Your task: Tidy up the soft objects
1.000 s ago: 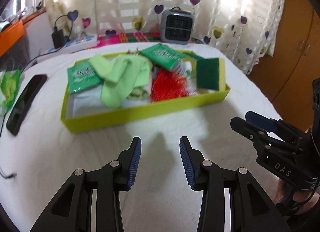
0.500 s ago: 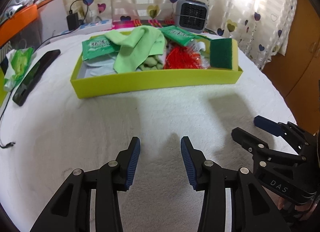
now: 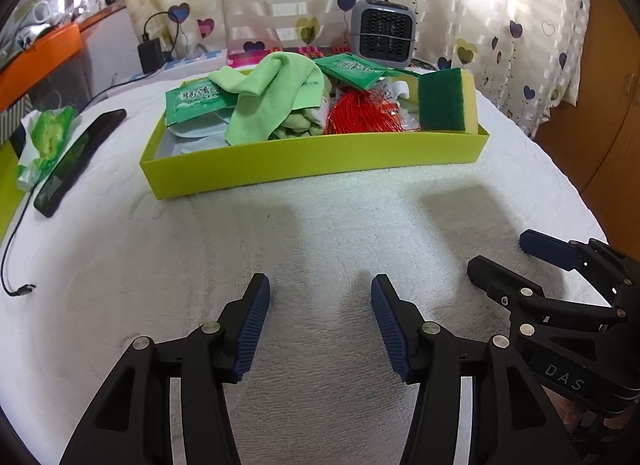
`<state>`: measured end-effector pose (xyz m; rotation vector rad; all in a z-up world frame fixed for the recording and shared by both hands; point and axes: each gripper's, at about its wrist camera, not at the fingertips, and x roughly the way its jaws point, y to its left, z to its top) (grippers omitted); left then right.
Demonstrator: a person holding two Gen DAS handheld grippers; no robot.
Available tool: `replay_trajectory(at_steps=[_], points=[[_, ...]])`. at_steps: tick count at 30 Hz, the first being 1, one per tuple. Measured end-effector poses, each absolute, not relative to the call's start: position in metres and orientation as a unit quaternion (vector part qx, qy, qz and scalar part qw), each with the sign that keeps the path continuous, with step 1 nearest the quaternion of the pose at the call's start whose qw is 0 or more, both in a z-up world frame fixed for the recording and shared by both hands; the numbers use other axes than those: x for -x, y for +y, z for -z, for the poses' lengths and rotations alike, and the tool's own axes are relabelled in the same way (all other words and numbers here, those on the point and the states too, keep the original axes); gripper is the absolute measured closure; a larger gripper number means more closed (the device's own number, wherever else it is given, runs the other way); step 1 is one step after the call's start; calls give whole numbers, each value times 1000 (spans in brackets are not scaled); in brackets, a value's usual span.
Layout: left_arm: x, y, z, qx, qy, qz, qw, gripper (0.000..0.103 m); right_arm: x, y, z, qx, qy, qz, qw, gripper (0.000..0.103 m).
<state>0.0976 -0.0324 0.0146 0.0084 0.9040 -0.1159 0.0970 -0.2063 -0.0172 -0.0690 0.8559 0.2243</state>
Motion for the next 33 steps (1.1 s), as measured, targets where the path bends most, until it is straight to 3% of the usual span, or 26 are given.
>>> replay_trajectory(at_steps=[12, 33], points=[[-99, -37, -13, -7, 435, 58, 899, 40, -93, -209, 18, 30, 415, -91, 905, 32], [-99, -38, -12, -12, 435, 56, 899, 40, -95, -215, 18, 19, 415, -89, 905, 30]])
